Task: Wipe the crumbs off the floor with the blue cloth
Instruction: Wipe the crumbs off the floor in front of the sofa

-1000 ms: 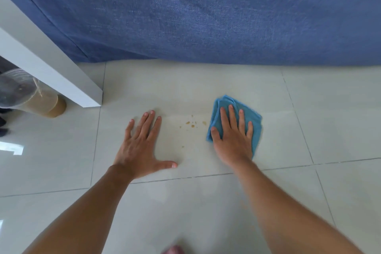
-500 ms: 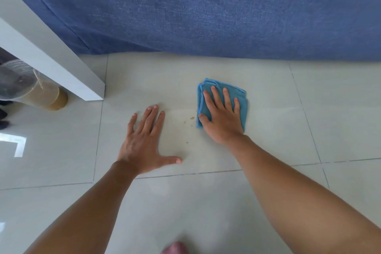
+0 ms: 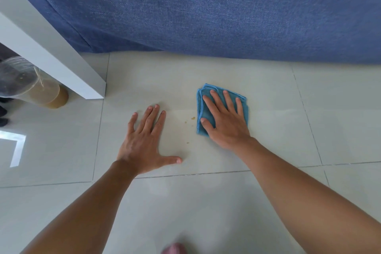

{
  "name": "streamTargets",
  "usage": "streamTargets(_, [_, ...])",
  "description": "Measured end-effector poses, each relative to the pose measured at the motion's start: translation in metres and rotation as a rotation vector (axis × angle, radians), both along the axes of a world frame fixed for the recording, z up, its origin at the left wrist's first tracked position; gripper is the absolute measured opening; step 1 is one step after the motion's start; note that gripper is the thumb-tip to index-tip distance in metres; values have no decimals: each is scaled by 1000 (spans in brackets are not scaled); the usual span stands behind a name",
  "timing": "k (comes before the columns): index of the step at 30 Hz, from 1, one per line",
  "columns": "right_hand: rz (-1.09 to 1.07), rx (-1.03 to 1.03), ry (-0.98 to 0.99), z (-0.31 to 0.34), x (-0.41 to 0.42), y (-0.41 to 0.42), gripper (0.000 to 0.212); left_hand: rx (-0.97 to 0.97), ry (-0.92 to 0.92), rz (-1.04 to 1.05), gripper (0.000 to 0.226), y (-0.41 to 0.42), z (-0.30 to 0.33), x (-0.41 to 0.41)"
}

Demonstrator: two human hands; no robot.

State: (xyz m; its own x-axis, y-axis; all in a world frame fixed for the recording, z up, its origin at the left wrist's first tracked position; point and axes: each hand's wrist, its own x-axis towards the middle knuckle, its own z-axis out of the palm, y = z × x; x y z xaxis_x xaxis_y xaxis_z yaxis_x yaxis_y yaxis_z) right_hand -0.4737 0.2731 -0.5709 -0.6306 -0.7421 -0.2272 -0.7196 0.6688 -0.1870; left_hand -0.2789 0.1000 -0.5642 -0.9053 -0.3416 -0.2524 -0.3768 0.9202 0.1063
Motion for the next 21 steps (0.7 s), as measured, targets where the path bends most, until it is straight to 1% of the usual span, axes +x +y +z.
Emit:
streamTargets(4, [4,-5,78,-7,14,-1,73,5,-3,5,142,0,1,0])
streamTargets(9, [81,9,67,-5,14,21,74,27,13,23,147,1,1,2])
streamTargets(12, [6,10,52,-4,-4,5,77,40,12,36,151,2,2,1])
streamTargets(15, [9,20,30,-4,1,-22,78,41,9,41,151,3,2,2])
streamTargets(18, [138,-2,15,-2,24,-20,76,35,17,50,150,2,2,1])
streamTargets(21, [259,23,14,0,28,14,74,41,15,46,150,3,4,2])
